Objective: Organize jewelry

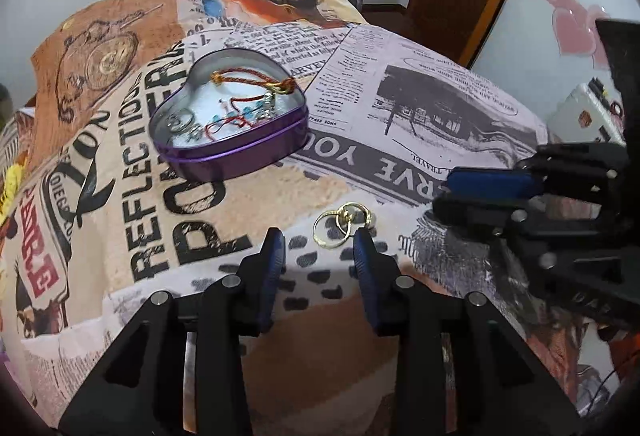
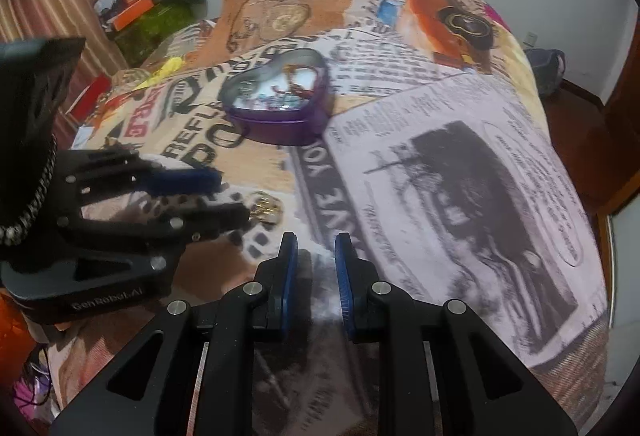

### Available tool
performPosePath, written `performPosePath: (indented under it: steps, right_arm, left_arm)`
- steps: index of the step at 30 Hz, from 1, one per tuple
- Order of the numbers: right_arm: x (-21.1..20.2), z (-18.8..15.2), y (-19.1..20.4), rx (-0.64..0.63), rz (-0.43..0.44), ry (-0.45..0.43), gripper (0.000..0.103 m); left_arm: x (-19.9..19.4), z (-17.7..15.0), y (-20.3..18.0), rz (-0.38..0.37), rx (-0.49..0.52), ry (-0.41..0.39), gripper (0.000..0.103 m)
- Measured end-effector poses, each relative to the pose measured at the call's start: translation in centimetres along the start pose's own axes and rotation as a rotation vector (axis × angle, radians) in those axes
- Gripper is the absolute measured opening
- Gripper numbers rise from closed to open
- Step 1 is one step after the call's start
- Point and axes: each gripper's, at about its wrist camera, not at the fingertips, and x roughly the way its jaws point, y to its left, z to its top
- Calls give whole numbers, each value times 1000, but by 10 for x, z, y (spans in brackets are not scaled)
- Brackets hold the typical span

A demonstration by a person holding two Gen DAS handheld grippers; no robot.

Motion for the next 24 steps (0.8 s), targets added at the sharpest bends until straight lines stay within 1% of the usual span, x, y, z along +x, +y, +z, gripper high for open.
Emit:
performPosePath:
  steps: [3,5,7,14,21,24]
  right_arm:
    - [-2,-1,-6,11,-9,-1,17]
    - [-3,-1,-9,20,-5,-4,17]
    - [-2,-2,-9,26,-1,-6,17]
    - [0,-1,-4,14,16,-3,17]
    - [6,10,12,-26,41,-6,17]
    - [12,17,21,-46,41,-4,17]
  left_arm:
    - [4,5,1,-9,0,3,34]
    - [7,8,2,-20,-6,1,30]
    - [8,8,3,-35,-6,-3,18]
    - [-2,4,5,-23,-27,-36,18]
    - [-28,-3,28,21,-79,-98,18]
    - [-36,-8,42,20,-118,-114,18]
